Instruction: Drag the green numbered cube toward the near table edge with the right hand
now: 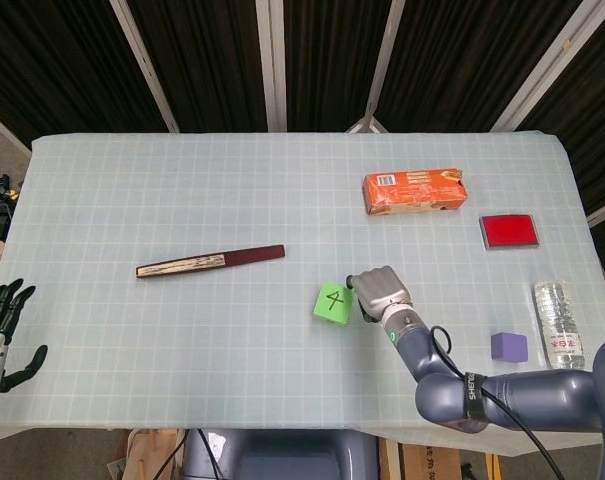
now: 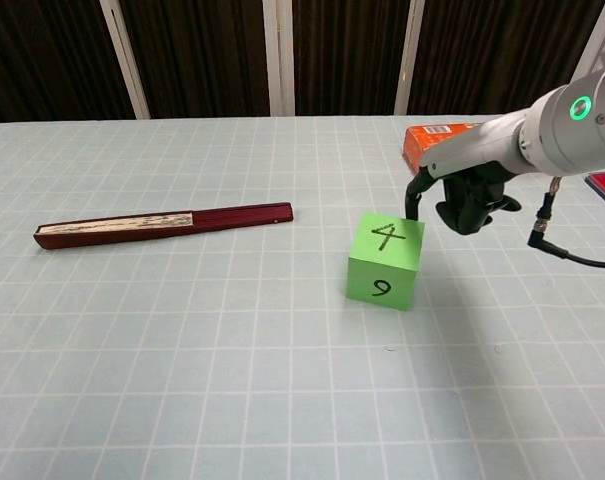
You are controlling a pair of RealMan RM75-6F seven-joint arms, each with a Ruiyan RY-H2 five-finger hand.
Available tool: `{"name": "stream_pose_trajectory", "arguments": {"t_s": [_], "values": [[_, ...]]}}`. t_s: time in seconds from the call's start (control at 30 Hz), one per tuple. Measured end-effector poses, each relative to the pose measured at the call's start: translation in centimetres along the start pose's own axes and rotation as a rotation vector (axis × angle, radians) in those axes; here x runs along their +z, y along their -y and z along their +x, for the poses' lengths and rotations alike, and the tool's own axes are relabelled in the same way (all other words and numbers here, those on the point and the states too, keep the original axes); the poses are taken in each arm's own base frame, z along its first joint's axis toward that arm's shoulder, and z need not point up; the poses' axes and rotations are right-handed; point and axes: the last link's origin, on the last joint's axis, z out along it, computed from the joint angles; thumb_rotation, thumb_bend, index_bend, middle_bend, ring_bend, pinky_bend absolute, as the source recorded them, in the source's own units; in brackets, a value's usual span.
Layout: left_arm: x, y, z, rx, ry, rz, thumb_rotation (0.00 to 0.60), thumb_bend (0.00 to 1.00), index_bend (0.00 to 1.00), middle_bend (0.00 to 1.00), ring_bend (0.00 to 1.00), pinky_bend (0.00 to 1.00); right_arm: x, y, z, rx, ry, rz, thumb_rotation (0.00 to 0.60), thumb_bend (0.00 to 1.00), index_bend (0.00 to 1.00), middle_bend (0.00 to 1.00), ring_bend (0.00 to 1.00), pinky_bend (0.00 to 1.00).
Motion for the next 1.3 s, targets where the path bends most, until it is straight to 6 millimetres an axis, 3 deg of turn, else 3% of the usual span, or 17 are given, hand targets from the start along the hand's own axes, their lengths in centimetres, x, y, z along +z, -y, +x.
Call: {"name": "stream_pose_trajectory", "arguments": {"t_s": [1.3], "values": [[0.0, 0.0, 0.1, -0.002, -0.004, 0.001, 0.6, 0.44, 0.09, 0.0, 0.0, 0.04, -3.1, -0.3, -3.3, -0.039, 0.072, 0.12, 0.6, 0.83, 0.29, 0.85, 0.86, 0.74]]}}
